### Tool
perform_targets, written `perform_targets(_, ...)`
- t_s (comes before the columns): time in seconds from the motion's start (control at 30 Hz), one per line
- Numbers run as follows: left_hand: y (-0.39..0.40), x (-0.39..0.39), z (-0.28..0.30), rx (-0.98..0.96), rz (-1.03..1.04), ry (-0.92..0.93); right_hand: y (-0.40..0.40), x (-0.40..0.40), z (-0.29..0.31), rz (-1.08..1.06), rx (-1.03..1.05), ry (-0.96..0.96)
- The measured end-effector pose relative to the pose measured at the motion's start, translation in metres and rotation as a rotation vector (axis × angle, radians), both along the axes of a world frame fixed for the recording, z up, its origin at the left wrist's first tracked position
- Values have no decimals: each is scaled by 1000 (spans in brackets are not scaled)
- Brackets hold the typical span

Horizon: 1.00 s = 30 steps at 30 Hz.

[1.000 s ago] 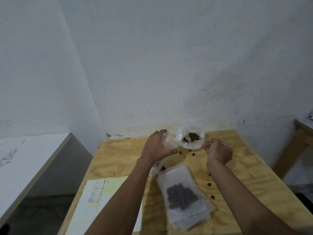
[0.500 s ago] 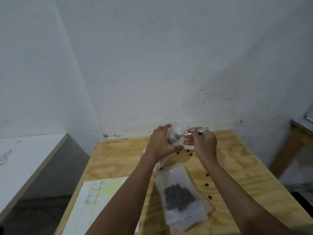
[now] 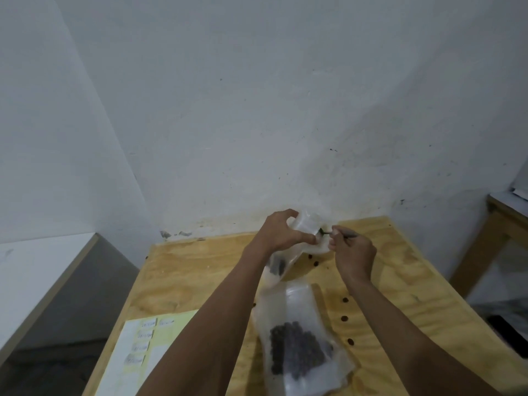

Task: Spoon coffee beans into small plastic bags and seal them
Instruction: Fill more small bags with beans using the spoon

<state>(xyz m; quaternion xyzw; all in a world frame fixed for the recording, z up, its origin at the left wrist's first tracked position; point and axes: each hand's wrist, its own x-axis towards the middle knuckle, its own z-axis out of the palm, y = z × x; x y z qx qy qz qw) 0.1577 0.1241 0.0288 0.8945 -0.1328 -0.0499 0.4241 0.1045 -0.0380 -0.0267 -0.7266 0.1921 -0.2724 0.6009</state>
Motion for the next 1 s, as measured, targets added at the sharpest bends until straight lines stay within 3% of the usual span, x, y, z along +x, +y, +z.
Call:
perform_targets(0.27, -13, 21, -8, -106, 24, -7, 2, 7, -13, 48, -114, 24)
perform_targets(0.57, -33, 34, 3, -416, 70, 90, -5, 13, -12, 10, 310, 97)
perform_targets(0.7, -36, 32, 0, -390, 70, 69, -7, 15, -11, 16, 469, 120)
perform_targets(0.9, -25, 30, 2, -179, 23, -7, -6, 15, -4, -39, 696, 141)
perform_targets(1.0, -13, 25, 5, -133, -7, -5, -5, 14, -4, -77, 710, 125)
